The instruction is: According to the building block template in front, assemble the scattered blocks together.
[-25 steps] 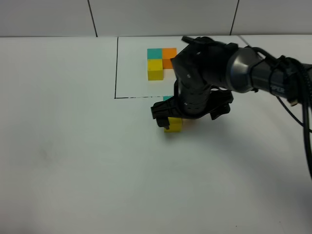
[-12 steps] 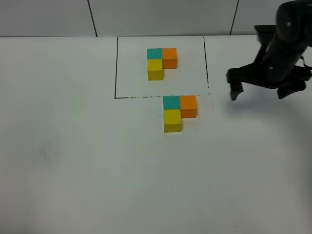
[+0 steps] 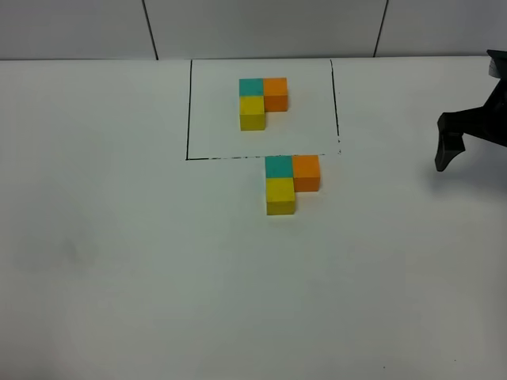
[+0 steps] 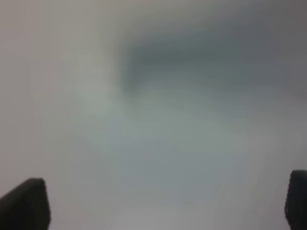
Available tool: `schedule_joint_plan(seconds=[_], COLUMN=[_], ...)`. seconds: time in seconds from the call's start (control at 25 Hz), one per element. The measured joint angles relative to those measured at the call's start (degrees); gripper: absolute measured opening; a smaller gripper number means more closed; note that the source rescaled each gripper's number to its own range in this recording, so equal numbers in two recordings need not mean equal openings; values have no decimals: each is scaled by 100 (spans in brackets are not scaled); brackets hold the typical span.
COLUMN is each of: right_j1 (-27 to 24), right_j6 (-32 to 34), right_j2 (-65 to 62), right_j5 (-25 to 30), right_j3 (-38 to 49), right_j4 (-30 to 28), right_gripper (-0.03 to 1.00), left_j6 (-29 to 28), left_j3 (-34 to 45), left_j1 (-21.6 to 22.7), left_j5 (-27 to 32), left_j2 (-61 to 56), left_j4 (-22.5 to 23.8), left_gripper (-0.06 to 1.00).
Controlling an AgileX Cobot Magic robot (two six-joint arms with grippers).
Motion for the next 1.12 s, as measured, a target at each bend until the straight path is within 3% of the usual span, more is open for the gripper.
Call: schedule_joint_plan(seconds=[0.36,0.72,1.12], right_j1=[-326,-391,-328], right_j6=[-40,-34,-15], right_j2=[-1378,-3772,-6327], right_j5=[-270,-288,-158], right_j3=[1173,3034,4222], right_j4=[-398,-455,-404], right_gripper=[100,100,100], left_j6=[0,0,0], left_j3=[0,0,0], left_j1=[0,0,0], left_j5=[0,0,0], left_j2=[0,0,0], left_j4=[0,0,0], left_gripper=[82,82,82])
